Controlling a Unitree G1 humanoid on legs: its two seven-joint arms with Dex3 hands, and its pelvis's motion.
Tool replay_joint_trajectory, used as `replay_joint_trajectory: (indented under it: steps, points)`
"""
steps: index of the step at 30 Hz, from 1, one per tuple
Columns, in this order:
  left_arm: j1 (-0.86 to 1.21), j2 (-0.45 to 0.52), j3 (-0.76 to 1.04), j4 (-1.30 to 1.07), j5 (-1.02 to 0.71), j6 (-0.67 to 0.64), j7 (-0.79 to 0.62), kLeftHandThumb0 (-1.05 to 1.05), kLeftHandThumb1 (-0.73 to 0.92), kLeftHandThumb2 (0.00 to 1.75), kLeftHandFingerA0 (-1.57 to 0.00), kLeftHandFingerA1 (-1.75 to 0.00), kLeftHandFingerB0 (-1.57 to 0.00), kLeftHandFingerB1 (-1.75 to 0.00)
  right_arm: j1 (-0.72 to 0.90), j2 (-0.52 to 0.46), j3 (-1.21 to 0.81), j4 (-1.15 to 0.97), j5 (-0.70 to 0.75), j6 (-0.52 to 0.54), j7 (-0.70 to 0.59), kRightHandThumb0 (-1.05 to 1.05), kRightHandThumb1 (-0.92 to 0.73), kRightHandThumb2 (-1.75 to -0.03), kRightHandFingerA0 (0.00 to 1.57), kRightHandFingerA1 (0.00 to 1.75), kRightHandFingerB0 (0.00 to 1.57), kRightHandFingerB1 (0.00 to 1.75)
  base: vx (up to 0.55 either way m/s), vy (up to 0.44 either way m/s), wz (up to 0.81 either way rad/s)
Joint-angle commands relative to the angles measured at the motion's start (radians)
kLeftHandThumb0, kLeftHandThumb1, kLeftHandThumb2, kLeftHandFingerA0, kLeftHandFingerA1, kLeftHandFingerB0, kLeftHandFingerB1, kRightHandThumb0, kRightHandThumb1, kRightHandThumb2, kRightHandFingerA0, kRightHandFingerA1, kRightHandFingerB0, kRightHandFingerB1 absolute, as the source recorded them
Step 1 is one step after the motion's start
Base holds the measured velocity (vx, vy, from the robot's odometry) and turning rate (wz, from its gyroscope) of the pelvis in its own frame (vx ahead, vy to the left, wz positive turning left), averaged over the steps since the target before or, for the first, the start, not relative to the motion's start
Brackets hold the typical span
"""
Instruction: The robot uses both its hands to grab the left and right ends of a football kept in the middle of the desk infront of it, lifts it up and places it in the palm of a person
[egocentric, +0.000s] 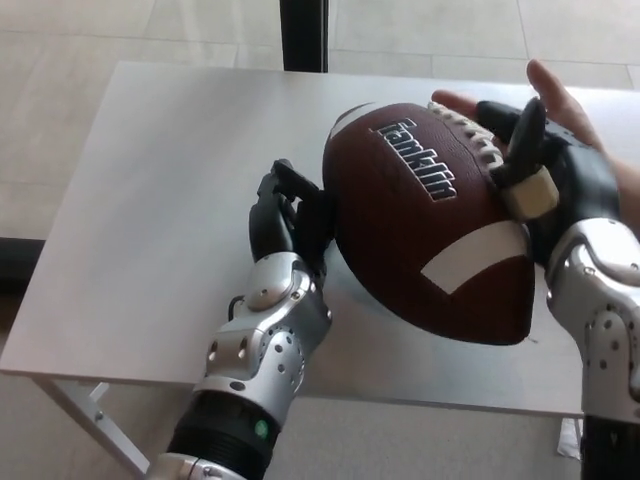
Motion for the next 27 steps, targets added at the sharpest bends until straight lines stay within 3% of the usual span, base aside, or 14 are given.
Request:
replay_joint_trajectory:
  steps: [1,2,5,7,8,12,13,17,19,21,22,25,26,27]
  points:
    - [-0.448,-0.138,-0.04,0.137,-0.078,0.342,-0.317,-0.93,0.92,0.84,-0.3,-0.57,0.0,-0.16,-0.394,0.119,0.007,0.091,0.223,0.14,0.111,-0.92,-0.76,-0.91,0.6,0.59,0.51,0.45,0.0,0.0,0.0]
    - [-0.46,-0.127,-0.042,0.146,-0.07,0.338,-0.335,-0.93,0.86,1.24,-0.32,-0.63,0.0,-0.08,-0.409,0.116,0.001,0.1,0.22,0.14,0.109,-0.86,-0.92,-0.71,0.61,0.54,0.55,0.39,0.0,0.0,0.0]
    - [-0.523,-0.09,-0.046,0.19,-0.036,0.32,-0.371,-0.99,0.85,1.24,-0.33,-0.61,-0.04,-0.07,-0.481,0.106,-0.031,0.14,0.211,0.139,0.087,-0.88,-0.91,-0.68,0.64,0.51,0.59,0.38,0.0,0.0,0.0]
    - [-0.557,-0.083,-0.037,0.208,-0.024,0.316,-0.348,-0.97,0.92,0.8,-0.45,-0.57,-0.06,-0.24,-0.527,0.097,-0.062,0.177,0.216,0.139,0.081,-0.84,-0.71,-1.13,0.58,0.63,0.49,0.52,0.0,0.0,0.0]
    - [-0.564,-0.068,-0.059,0.207,0.002,0.305,-0.367,-1.0,0.91,0.85,-0.39,-0.58,-0.03,-0.23,-0.538,0.088,-0.061,0.191,0.21,0.13,0.09,-0.88,-0.92,-0.68,0.63,0.55,0.58,0.39,0.0,0.0,0.0]
    - [-0.59,-0.058,-0.058,0.227,0.02,0.287,-0.346,-0.95,0.82,1.17,-0.21,-0.55,-0.09,-0.26,-0.579,0.075,-0.095,0.225,0.212,0.132,0.092,-0.85,-0.92,-0.7,0.62,0.58,0.6,0.41,0.0,0.0,0.0]
    - [-0.599,-0.061,-0.049,0.228,0.015,0.295,-0.327,-0.95,0.92,0.81,-0.3,-0.49,-0.09,-0.23,-0.59,0.068,-0.103,0.236,0.208,0.131,0.09,-0.84,-0.92,-0.71,0.62,0.57,0.61,0.41,0.0,0.0,0.0]
    - [-0.599,-0.075,-0.038,0.221,-0.001,0.317,-0.305,-0.91,0.92,0.81,-0.38,-0.56,-0.06,-0.25,-0.582,0.075,-0.111,0.227,0.198,0.145,0.085,-0.82,-0.92,-0.7,0.64,0.55,0.6,0.42,0.0,0.0,0.0]
    - [-0.58,-0.079,-0.058,0.243,0.017,0.298,-0.346,-0.93,0.83,1.24,-0.44,-0.64,-0.05,-0.2,-0.554,0.078,-0.102,0.218,0.195,0.147,0.104,-0.83,-0.92,-0.7,0.62,0.56,0.55,0.42,0.0,0.0,0.0]
    - [-0.579,-0.083,-0.063,0.246,0.025,0.298,-0.341,-1.02,0.92,0.81,-0.49,-0.56,-0.09,-0.23,-0.548,0.074,-0.102,0.214,0.194,0.149,0.115,-0.83,-0.92,-0.7,0.61,0.56,0.56,0.42,0.0,0.0,0.0]
    - [-0.58,-0.088,-0.056,0.254,0.027,0.287,-0.331,-1.0,0.87,1.24,-0.45,-0.62,-0.09,-0.24,-0.55,0.073,-0.105,0.223,0.194,0.143,0.121,-0.84,-0.92,-0.7,0.58,0.56,0.55,0.42,0.0,0.0,0.0]
    - [-0.593,-0.091,-0.046,0.265,0.029,0.287,-0.312,-0.9,0.81,1.22,-0.39,-0.61,-0.06,-0.27,-0.56,0.068,-0.116,0.23,0.197,0.153,0.122,-0.84,-0.92,-0.71,0.6,0.55,0.51,0.39,0.0,0.0,0.0]
    - [-0.595,-0.085,-0.048,0.274,0.033,0.272,-0.337,-0.98,0.92,0.83,-0.36,-0.52,-0.05,-0.23,-0.568,0.062,-0.112,0.233,0.189,0.15,0.121,-0.84,-0.92,-0.69,0.61,0.54,0.53,0.4,0.0,0.0,0.0]
    - [-0.604,-0.087,-0.038,0.284,0.033,0.258,-0.333,-1.03,0.86,1.24,-0.36,-0.59,-0.09,-0.17,-0.583,0.057,-0.118,0.242,0.185,0.146,0.115,-0.85,-0.92,-0.7,0.62,0.53,0.52,0.39,0.0,0.0,0.0]
